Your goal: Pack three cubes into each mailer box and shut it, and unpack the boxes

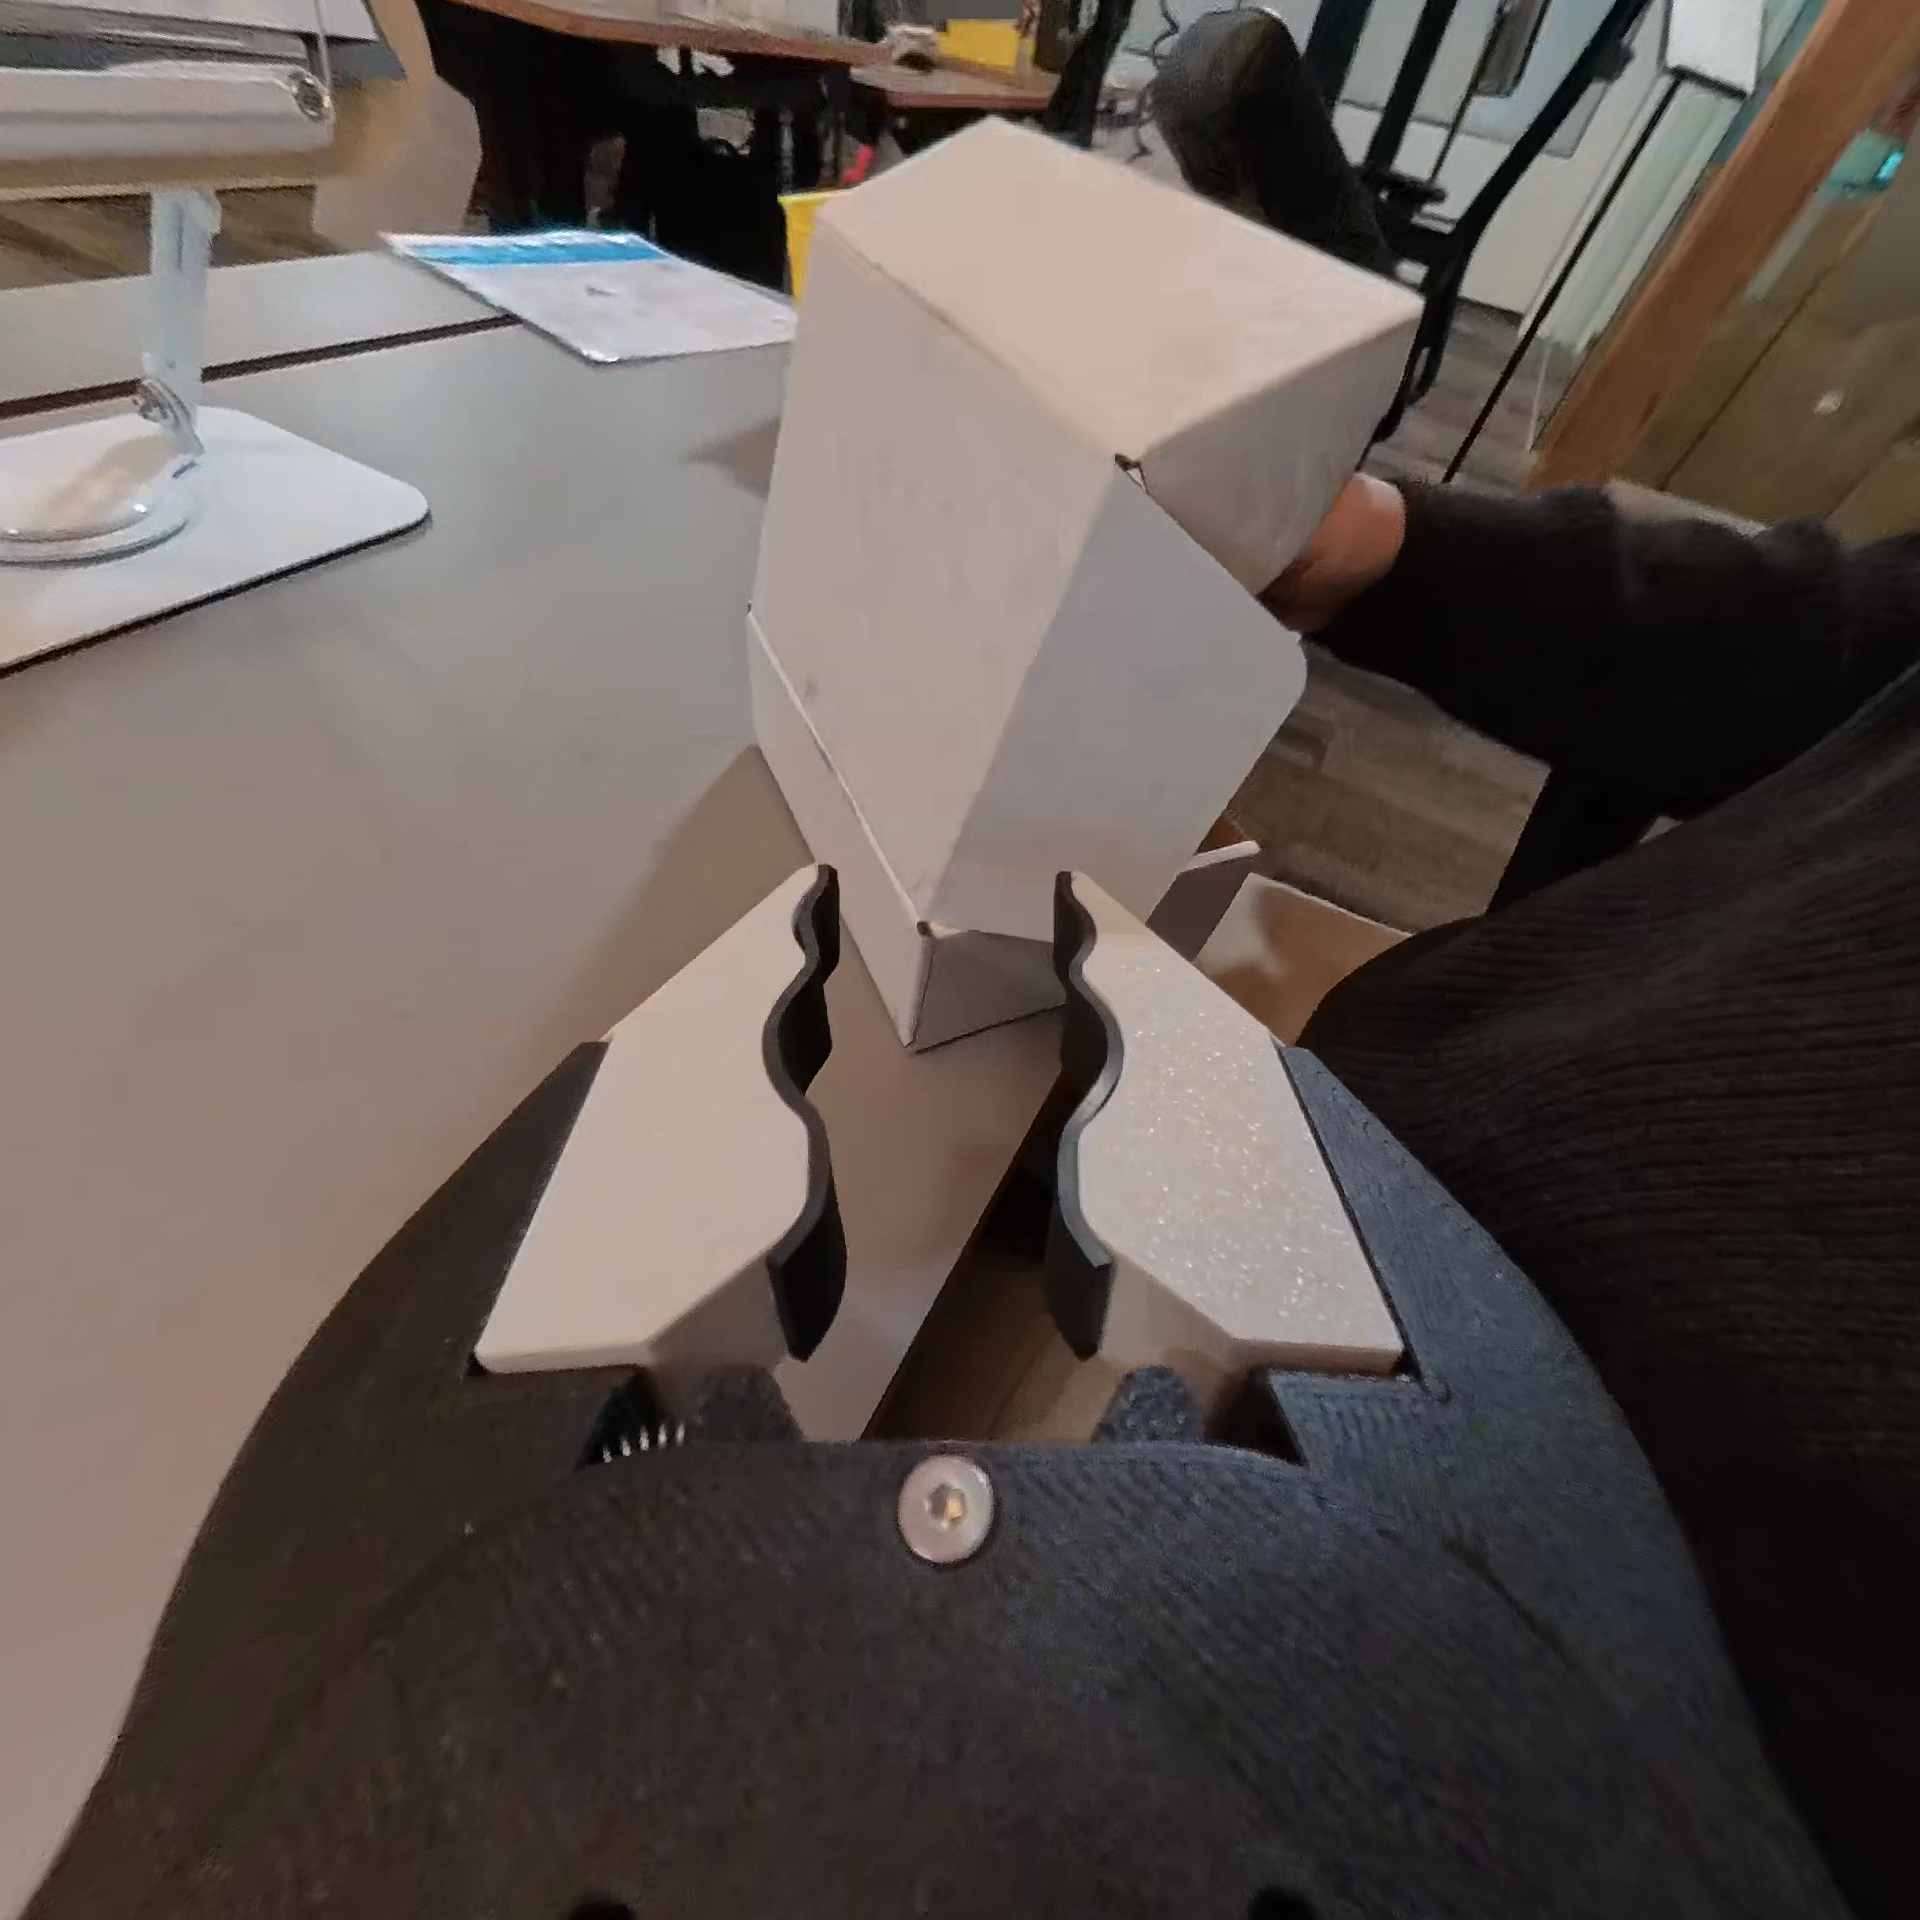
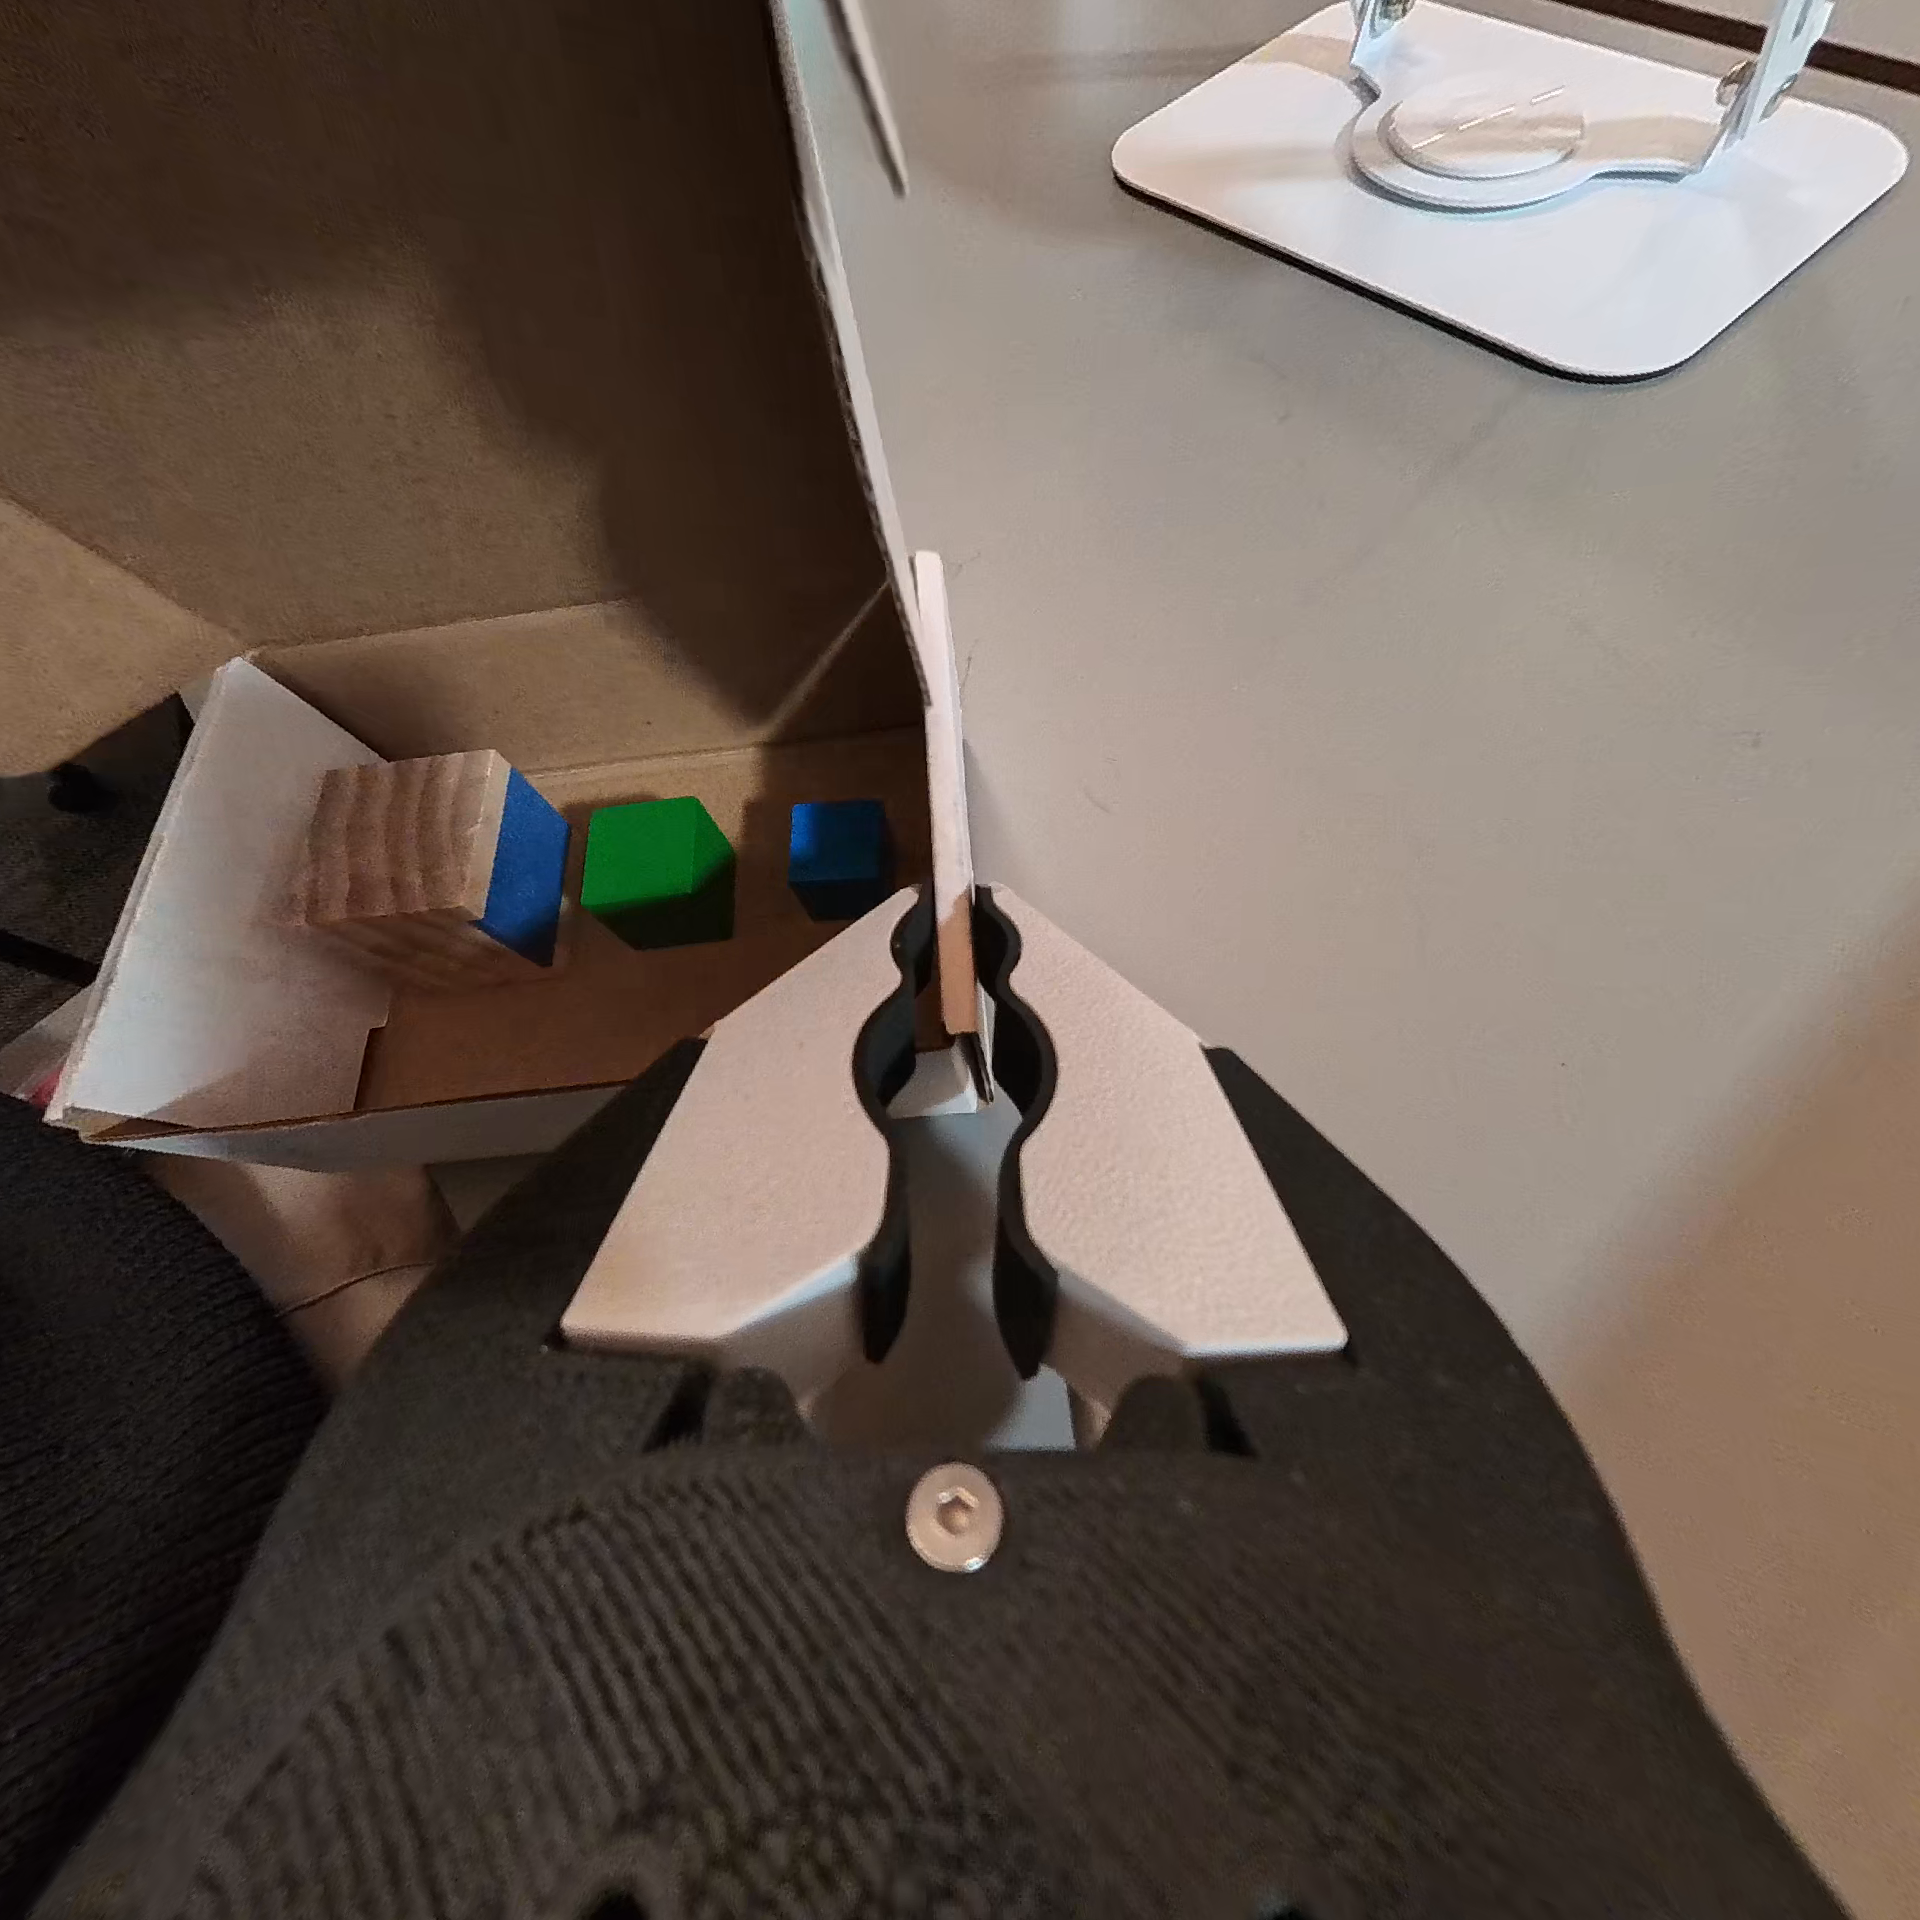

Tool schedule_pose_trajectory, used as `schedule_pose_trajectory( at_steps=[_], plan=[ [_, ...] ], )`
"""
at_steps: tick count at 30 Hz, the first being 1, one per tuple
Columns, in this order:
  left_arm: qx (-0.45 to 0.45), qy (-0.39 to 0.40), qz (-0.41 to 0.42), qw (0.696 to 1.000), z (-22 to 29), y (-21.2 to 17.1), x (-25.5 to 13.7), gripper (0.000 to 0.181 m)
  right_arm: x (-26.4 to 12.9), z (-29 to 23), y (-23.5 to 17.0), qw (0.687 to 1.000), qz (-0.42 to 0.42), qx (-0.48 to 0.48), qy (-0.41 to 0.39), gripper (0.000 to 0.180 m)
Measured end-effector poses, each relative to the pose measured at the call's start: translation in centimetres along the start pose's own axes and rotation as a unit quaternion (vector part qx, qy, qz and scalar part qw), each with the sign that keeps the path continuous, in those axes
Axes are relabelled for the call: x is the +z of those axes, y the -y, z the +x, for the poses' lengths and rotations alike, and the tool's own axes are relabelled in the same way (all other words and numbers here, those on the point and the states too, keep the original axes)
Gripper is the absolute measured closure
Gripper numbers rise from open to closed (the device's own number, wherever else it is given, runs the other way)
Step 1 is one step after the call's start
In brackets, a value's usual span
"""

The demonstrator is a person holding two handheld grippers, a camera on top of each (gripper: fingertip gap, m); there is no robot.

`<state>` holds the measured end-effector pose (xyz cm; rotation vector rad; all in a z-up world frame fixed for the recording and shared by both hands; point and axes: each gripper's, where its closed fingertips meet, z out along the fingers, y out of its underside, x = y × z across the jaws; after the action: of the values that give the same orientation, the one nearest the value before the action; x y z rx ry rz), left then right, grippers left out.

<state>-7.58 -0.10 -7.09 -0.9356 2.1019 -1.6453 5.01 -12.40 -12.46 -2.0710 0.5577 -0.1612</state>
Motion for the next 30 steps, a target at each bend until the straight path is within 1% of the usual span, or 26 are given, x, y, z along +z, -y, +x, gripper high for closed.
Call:
schedule_pose_trajectory(
  at_steps=[5,9,15,17,20,23,25,27,30],
  plan=[
    [0.014,0.005,-0.019,1.0,0.5,-0.5,1.5,0.128,0.0,0.0,0.0,1.0,0.0,0.0,0.0,0.173],
    [0.017,0.017,-0.018,1.0,0.5,-0.2,2.6,0.126,0.0,0.0,0.0,1.0,0.0,-0.001,-0.002,0.173],
    [-0.002,0.031,-0.012,0.999,0.2,0.1,3.5,0.125,0.0,0.1,0.0,1.0,-0.003,-0.019,-0.011,0.174],
    [-0.006,0.027,-0.013,1.0,0.4,0.1,3.9,0.128,0.0,0.1,0.0,1.0,-0.004,-0.025,-0.013,0.174],
    [-0.023,0.019,-0.005,1.0,0.6,0.4,4.1,0.137,-0.1,0.1,0.0,0.999,-0.005,-0.028,-0.015,0.174],
    [-0.034,0.021,-0.009,0.999,0.4,0.1,4.1,0.137,-0.1,0.1,0.0,0.999,-0.005,-0.032,-0.018,0.174],
    [-0.026,0.028,-0.017,0.999,0.2,-0.2,4.1,0.139,-0.1,0.2,0.0,0.999,-0.006,-0.038,-0.023,0.174],
    [-0.008,0.031,-0.021,0.999,0.4,-0.3,4.2,0.144,-0.1,0.2,0.0,0.999,-0.007,-0.043,-0.028,0.175],
    [0.025,0.041,-0.031,0.998,0.6,-0.6,4.4,0.145,-0.1,0.3,0.0,0.999,-0.005,-0.038,-0.027,0.174]
  ],
)
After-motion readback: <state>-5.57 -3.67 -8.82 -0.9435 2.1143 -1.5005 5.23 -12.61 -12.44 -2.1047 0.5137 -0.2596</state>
